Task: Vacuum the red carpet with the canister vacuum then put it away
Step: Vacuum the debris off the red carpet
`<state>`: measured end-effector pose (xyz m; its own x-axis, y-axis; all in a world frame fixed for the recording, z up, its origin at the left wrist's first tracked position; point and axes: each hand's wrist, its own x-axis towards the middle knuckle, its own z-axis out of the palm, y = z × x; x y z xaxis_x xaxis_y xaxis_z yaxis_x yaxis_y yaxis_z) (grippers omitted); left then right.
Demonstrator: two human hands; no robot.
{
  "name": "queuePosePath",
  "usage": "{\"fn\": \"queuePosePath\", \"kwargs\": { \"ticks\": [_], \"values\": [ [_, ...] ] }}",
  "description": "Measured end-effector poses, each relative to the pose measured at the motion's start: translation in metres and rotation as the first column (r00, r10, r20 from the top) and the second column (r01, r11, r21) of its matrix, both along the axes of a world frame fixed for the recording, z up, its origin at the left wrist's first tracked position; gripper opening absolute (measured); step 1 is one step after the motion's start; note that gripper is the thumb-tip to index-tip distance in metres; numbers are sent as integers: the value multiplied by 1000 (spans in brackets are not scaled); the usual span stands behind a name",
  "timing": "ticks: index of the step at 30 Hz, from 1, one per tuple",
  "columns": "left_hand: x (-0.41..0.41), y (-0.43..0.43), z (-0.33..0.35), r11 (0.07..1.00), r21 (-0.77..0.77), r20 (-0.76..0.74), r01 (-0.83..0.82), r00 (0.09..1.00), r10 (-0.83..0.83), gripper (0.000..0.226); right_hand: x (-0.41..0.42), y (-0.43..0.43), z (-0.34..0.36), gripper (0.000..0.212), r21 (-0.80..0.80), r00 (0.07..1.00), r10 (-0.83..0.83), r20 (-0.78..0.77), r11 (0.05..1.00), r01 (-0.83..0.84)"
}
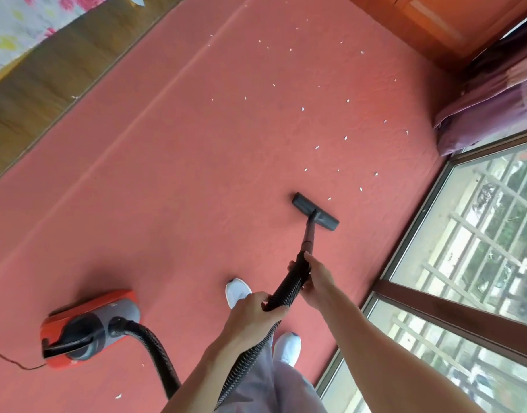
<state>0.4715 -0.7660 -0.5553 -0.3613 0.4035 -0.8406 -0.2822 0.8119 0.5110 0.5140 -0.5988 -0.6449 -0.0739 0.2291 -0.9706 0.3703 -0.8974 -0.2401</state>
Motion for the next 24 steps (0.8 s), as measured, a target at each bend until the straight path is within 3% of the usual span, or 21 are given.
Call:
{"fn": "queuePosePath", "kwargs": {
  "ticks": [6,14,18,24],
  "values": [
    [-3,19,5,995,54,-18,-88,996,89,27,-19,19,4,26,63,1000,-17,-2,998,17],
    [-23,28,30,998,46,51,31,998,-33,19,17,15,29,42,22,999,-25,27,999,25],
    [-23,31,16,994,21,59,103,993,-104,26,18,11,16,42,33,997,-66,49,997,64],
    [-24,46,-26,999,25,76,37,996,-39,36,1,32,-28,36,66,996,-46,74,997,42]
  ]
}}
